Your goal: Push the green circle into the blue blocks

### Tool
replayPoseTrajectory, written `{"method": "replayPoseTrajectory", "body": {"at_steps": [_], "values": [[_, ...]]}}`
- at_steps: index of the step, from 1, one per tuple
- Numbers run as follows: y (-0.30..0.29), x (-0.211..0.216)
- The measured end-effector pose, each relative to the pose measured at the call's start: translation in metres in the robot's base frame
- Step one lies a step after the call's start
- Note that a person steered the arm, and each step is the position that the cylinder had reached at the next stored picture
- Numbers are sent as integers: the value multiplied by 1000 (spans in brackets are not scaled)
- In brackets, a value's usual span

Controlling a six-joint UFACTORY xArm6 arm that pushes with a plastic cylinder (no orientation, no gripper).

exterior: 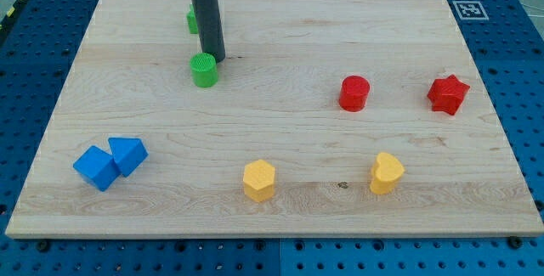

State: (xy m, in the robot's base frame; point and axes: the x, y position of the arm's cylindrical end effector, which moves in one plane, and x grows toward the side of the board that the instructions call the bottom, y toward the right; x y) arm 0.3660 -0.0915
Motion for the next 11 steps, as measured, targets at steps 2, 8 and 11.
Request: {"method": "replayPoseTrajectory", "body": {"at_steps": [2,8,11], "values": [[-5,17],[-14,84],[8,105]]}}
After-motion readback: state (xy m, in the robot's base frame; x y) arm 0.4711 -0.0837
